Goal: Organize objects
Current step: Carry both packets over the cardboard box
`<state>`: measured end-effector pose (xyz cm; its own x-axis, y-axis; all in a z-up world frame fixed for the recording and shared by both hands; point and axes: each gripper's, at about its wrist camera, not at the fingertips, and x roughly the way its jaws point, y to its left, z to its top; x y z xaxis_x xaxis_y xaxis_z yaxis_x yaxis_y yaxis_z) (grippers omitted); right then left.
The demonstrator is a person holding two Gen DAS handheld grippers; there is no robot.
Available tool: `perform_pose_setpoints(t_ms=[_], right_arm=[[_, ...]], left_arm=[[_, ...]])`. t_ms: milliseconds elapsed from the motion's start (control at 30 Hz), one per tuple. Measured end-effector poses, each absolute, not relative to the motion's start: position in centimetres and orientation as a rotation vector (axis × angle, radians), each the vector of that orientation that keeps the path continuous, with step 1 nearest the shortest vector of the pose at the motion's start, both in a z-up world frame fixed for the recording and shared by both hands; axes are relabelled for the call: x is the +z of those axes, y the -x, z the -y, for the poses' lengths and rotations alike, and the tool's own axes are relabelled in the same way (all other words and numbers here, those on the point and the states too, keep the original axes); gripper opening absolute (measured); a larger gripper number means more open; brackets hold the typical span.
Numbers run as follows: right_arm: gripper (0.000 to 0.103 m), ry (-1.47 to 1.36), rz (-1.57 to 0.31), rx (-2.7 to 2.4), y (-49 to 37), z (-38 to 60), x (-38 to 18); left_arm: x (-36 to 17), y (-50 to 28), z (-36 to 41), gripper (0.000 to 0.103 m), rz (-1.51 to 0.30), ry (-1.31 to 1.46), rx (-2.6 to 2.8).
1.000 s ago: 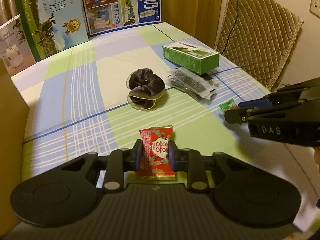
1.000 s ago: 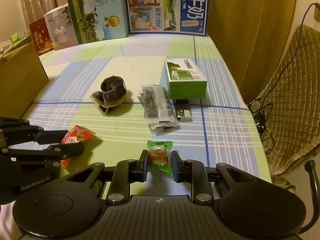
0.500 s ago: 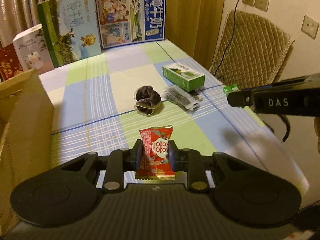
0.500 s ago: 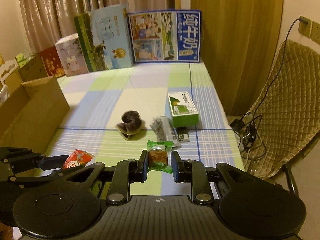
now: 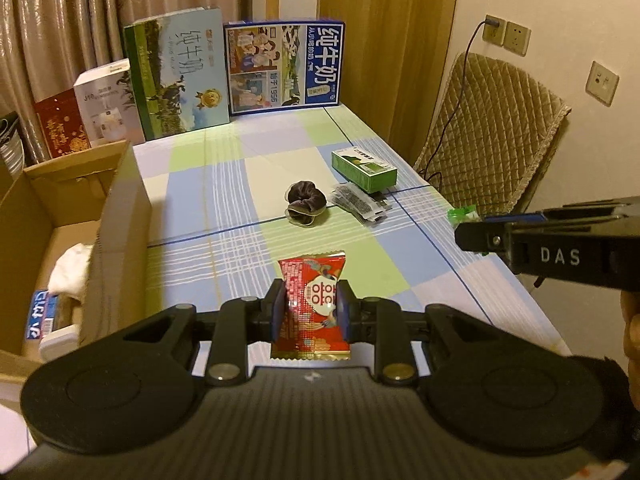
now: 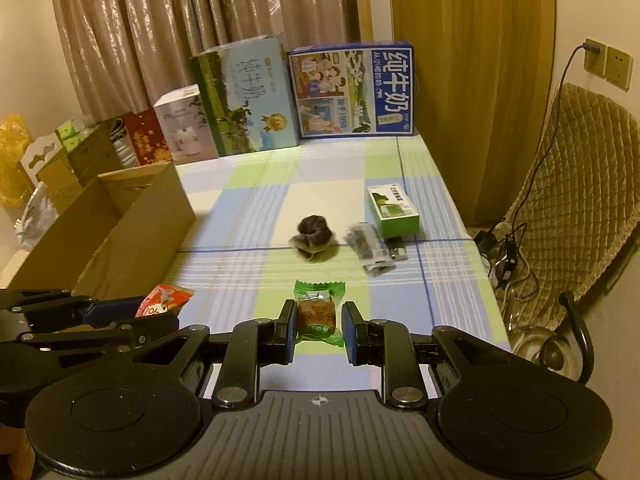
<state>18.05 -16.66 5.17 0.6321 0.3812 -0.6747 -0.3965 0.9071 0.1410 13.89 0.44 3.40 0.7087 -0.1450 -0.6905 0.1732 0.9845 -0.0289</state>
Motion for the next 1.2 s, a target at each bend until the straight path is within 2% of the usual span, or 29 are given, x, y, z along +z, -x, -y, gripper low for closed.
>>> perform_pose_setpoints(t_ms=[567, 1200], right_arm=[[0.02, 0.039, -0.755, 0.497, -13.6, 14.6, 6.2], [0.02, 0.056, -0.746, 0.59, -12.5, 10.8, 7.0]], left_arm=[[5.5, -10.0, -2.6, 0.022, -0.742, -0.03, -0.142], [7.5, -7.8, -7.1, 0.022, -0.711, -0.023, -0.066]])
